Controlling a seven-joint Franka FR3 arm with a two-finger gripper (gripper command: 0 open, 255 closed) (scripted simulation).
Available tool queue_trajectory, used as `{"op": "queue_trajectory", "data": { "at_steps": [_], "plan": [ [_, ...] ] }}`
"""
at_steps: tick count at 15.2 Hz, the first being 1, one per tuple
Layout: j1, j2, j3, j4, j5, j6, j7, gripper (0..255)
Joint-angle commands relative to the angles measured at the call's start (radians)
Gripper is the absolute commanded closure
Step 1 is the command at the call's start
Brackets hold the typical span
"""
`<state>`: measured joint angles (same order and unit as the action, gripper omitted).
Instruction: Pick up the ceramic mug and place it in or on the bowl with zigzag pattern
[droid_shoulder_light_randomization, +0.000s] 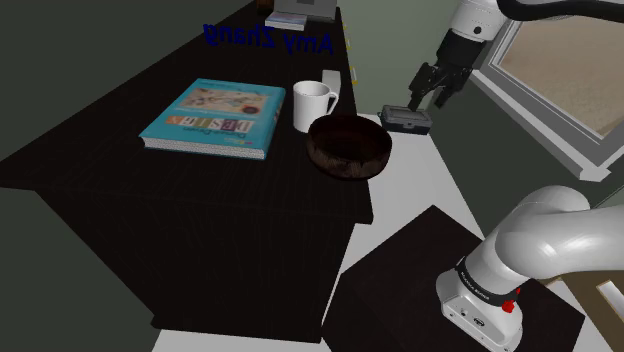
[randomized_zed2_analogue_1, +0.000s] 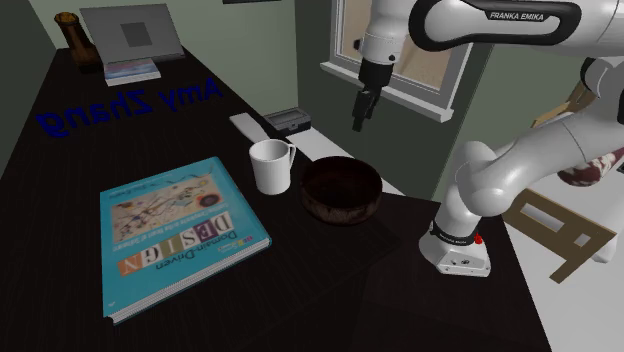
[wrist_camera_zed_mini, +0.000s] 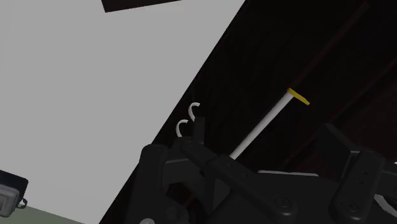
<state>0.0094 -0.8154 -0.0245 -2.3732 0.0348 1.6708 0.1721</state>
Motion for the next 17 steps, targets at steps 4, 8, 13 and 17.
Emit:
{"op": "queue_trajectory", "data": {
  "at_steps": [4, 8, 13, 17],
  "plan": [
    [0.024, 0.096, 0.054, 0.077, 0.017, 0.007, 0.038, 0],
    [0.048, 0.229, 0.122, 0.194, 0.028, 0.005, 0.089, 0],
    [0.071, 0.402, 0.206, 0.363, 0.02, -0.014, 0.156, 0],
    [0.09, 0.551, 0.271, 0.519, -0.007, -0.045, 0.214, 0]
  ]
}}
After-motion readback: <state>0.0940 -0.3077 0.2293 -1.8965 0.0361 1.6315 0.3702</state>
